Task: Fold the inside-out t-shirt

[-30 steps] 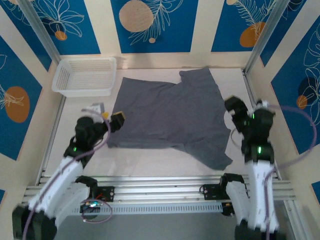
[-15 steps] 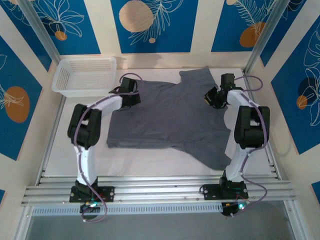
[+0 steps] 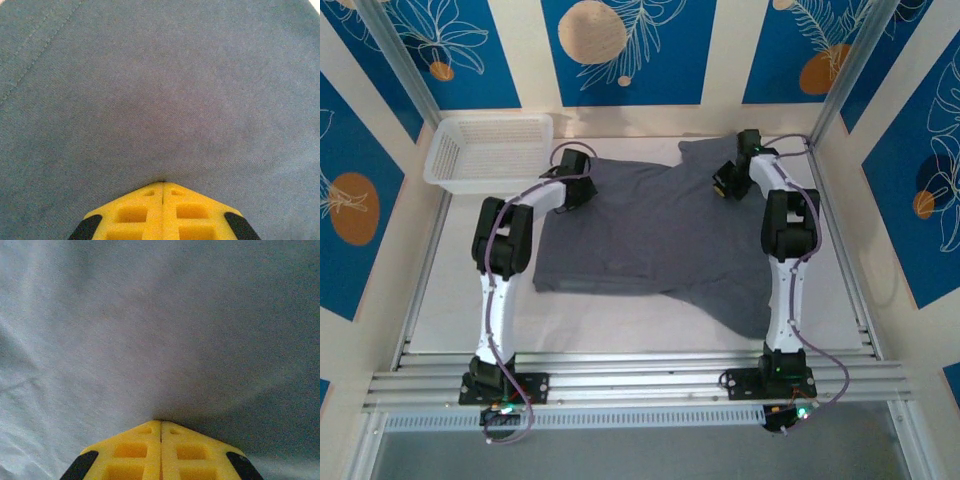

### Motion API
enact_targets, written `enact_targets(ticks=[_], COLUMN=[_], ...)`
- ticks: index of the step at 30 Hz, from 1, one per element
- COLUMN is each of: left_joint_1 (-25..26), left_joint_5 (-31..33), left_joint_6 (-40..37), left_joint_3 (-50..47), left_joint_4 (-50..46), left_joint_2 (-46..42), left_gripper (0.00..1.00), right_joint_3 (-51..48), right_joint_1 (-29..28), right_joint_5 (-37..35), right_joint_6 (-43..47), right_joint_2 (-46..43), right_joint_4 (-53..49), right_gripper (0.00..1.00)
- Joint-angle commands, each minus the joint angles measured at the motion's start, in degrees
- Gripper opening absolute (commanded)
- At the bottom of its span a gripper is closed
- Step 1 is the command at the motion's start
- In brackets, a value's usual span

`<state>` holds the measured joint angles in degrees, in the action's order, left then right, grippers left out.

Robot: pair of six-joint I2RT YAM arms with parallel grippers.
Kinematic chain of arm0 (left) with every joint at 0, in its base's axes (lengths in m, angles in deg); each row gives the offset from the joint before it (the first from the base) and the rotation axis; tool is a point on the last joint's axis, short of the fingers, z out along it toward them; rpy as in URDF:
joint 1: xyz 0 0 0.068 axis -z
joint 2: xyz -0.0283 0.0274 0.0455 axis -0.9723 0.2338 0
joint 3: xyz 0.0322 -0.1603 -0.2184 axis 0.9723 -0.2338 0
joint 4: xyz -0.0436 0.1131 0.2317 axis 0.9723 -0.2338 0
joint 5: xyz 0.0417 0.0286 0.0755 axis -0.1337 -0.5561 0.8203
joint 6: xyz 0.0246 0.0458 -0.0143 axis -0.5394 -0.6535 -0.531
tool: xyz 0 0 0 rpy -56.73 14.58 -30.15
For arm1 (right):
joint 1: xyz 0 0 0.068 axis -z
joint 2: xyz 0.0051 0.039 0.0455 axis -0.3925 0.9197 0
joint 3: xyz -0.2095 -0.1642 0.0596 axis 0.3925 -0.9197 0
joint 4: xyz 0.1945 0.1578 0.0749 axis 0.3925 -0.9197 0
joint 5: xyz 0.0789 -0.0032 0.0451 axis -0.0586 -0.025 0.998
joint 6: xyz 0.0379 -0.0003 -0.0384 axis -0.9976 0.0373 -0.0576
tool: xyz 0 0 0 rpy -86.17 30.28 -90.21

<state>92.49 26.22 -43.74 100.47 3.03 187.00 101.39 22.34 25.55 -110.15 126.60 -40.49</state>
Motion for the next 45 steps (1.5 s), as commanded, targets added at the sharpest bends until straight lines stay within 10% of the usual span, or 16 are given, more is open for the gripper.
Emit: enact_targets(ticks=[1, 6, 13, 20, 27, 40, 45], left_joint_1=[-1.3, -1.2, -0.1, 1.6, 1.9, 1.9, 1.9], left_joint_5=[-3.7, -8.8, -11.0, -10.7, -10.5, -9.0, -8.3], left_joint_6=[0.5, -2.7, -6.1, -11.8, -10.6, -11.4, -11.1], left_joint_3=[0.6, -5.6, -27.6, -44.7, -53.7, -54.6, -54.6], left_joint_4=[0.6, 5.0, 7.5, 0.6, -2.9, -3.2, -3.3], left_joint_2=[1.2, -11.3, -40.3, -56.4, -66.8, -65.0, -64.6], left_gripper=[0.10, 0.33, 0.47, 0.50, 0.53, 0.55, 0.55], right_joint_3=[9.0, 11.2, -40.9, -71.5, -79.3, -85.6, -85.8], right_joint_1=[0.1, 0.6, 4.2, 11.0, 19.1, 24.5, 23.6], right_joint_5=[0.4, 2.3, -2.8, -5.6, -3.0, 6.8, 8.4], right_joint_6=[1.7, 5.5, 3.6, -2.8, -10.0, -3.0, -3.1], right_joint_2=[4.0, -3.6, -46.8, -75.2, -77.2, -66.5, -67.2], right_joint_4=[-7.3, -10.9, 6.1, -4.2, -17.3, -2.8, -4.4], right_gripper=[0.07, 0.10, 0.22, 0.48, 0.59, 0.59, 0.16])
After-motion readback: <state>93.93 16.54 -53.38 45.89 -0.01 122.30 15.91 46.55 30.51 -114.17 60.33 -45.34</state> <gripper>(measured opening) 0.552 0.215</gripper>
